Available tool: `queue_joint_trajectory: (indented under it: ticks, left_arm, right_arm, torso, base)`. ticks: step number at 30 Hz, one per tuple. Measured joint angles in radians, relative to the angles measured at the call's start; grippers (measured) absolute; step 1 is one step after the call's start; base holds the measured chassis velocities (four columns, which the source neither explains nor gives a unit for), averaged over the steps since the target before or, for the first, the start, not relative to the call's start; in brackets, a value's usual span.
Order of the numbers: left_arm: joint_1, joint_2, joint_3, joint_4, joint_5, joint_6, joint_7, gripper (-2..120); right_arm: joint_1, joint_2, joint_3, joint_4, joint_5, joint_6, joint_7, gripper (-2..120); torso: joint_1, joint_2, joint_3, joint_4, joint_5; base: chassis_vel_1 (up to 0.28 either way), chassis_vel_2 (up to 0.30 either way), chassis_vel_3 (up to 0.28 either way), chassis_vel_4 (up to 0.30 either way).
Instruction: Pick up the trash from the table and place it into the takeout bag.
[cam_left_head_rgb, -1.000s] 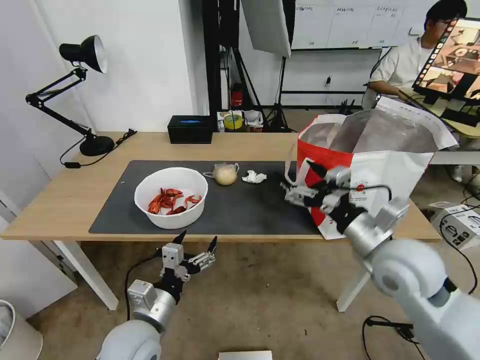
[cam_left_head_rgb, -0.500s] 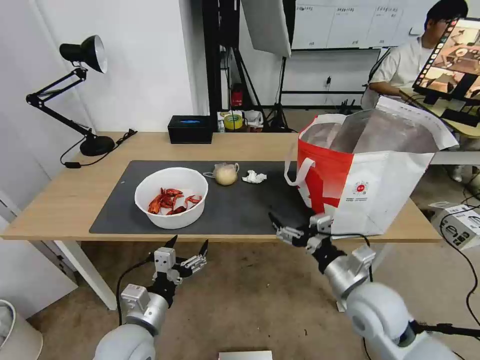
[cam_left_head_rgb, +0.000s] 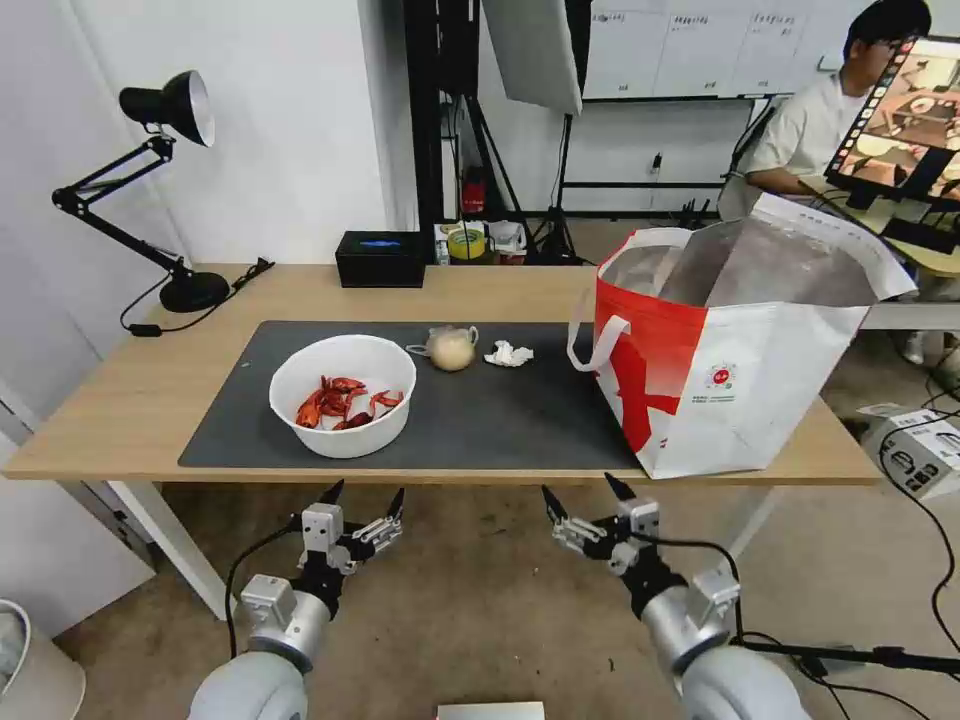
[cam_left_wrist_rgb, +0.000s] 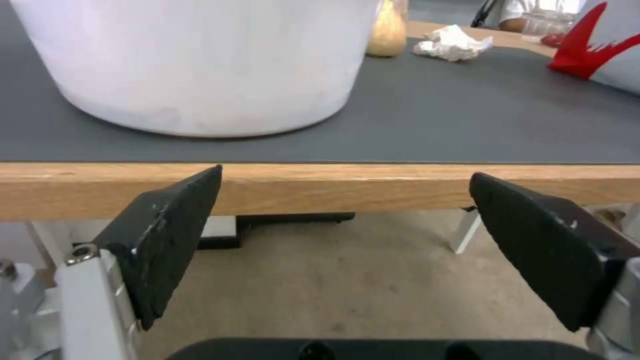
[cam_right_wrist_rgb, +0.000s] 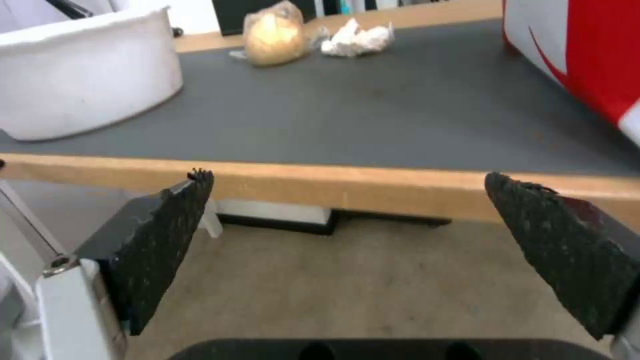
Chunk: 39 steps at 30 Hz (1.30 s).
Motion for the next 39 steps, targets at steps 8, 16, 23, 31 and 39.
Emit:
queue_joint_trajectory:
  ticks: [8,16,23,31,39]
  left_arm:
    - [0.011,-0.002,-0.018,0.011,0.004,-0.005,0.012,100]
    - [0.026,0.011,-0.053,0.029,0.004,-0.018,0.036,100]
    - [0.020,0.005,-0.058,0.044,0.004,-0.020,0.039,100]
    - [0.017,-0.001,-0.058,0.051,0.004,-0.021,0.040,100]
    - [0.017,-0.006,-0.058,0.049,0.004,-0.021,0.039,100]
  right_arm:
    - [-0.003,0.007,0.000,-0.018,0.000,0.000,0.007,100]
    - [0.016,0.002,0.005,-0.027,0.004,-0.001,0.012,100]
    - [0.036,-0.007,0.003,-0.036,0.010,-0.004,0.019,100]
    - [0.043,-0.013,0.005,-0.038,0.012,-0.005,0.023,100]
    - [0.047,-0.013,0.004,-0.045,0.012,-0.008,0.029,100]
  torso:
    - [0.000,0.000,0.000,0.0000,0.0000]
    - [0.000,0.000,0.000,0.0000,0.0001]
    - [0.000,0.000,0.000,0.0000,0.0000]
    - [0.000,0.000,0.000,0.0000,0.0001]
    - [0.000,0.000,0.000,0.0000,0.0001]
  base:
    - [0.000,0.000,0.000,0.000]
    - [0.000,0.000,0.000,0.000]
    - [0.000,0.000,0.000,0.000]
    - [0.000,0.000,0.000,0.000]
    - [0.000,0.000,0.000,0.000]
